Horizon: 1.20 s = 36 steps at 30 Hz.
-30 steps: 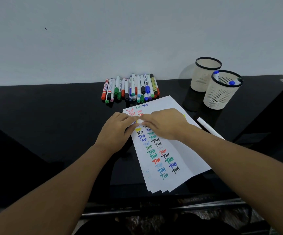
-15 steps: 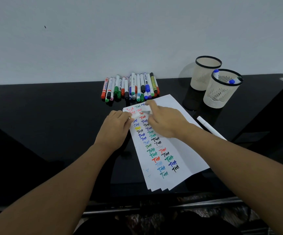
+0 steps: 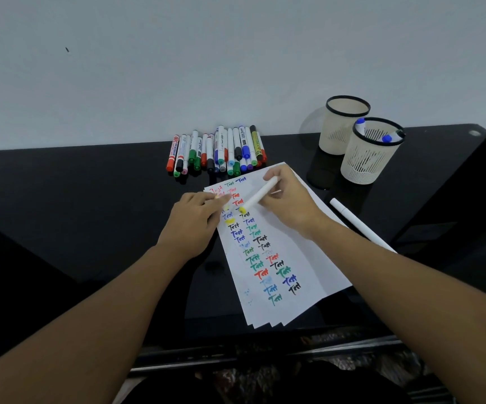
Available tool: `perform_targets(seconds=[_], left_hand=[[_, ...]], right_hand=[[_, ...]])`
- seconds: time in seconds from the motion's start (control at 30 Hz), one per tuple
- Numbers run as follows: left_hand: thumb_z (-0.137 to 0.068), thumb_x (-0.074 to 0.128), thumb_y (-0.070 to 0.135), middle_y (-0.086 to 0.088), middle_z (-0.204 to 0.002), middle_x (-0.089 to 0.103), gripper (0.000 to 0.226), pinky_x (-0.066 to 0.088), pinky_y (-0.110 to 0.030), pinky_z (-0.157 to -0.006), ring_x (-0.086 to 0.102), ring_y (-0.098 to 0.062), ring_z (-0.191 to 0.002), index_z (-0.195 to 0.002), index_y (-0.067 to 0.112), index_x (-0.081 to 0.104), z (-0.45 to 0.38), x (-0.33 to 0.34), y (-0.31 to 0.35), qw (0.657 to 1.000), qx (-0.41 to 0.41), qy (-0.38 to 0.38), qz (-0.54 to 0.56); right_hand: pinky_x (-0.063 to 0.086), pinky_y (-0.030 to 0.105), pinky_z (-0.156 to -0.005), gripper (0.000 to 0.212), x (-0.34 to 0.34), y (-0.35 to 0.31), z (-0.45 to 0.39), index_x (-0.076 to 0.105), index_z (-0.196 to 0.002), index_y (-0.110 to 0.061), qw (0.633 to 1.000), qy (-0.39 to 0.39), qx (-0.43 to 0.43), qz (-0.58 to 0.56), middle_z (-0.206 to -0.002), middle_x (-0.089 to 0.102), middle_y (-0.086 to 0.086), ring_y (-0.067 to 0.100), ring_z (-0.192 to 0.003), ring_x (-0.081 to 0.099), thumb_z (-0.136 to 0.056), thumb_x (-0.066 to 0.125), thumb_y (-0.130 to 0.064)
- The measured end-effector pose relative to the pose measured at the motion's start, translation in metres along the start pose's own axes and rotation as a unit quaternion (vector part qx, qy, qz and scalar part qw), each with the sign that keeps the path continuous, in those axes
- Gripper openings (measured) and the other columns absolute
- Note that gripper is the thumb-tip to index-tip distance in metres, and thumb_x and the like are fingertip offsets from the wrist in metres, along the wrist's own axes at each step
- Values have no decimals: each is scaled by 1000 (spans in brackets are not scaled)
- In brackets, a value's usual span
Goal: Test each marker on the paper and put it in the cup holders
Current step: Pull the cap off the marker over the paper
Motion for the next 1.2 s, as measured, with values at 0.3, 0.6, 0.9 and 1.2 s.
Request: perform_targets(seconds=[0.3, 0.6, 0.9, 1.2], left_hand=[[-102, 51, 40, 3, -118, 56, 31, 45, -42, -90, 46, -20, -106, -128, 25, 59, -19, -3, -7, 998, -49, -34, -4], [-102, 54, 31, 8, -95, 45, 37, 45, -36, -82, 39, -17, -95, -137, 21, 61, -20, 0, -7, 998, -46, 26, 13], [-101, 58, 31, 10, -90, 45, 38, 36, -29, -76, 39, -16, -91, -136, 17, 63, -21, 0, -10, 998, -46, 44, 17], [-101, 58, 32, 10, -91, 46, 39, 37, -28, -76, 39, -15, -91, -137, 17, 63, -21, 0, -10, 997, -51, 45, 22]], right_hand=[[52, 27, -80, 36, 5, 9, 10, 67, -122, -25, 993, 64, 30, -90, -78, 62, -4, 6, -73, 61, -106, 47, -49], [60, 44, -83, 10, -3, -7, -18, 68, -103, -27, 994, 79, -32, -69, -94, 72, -5, 15, -91, 69, -96, 72, -33], [56, 39, -94, 13, 19, 7, -32, 63, -106, -23, 997, 63, 7, -51, -88, 72, -9, 8, -91, 68, -105, 58, -34], [55, 36, -91, 11, 19, 6, -32, 60, -110, -24, 998, 58, 2, -23, -90, 70, -11, 8, -92, 67, -106, 56, -34]])
Point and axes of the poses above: each hand's wrist, its own z-axis away from the middle knuckle, its own x-axis out of the palm, y = z × x, the point moved 7 cm from there along -z, towards the middle knuckle
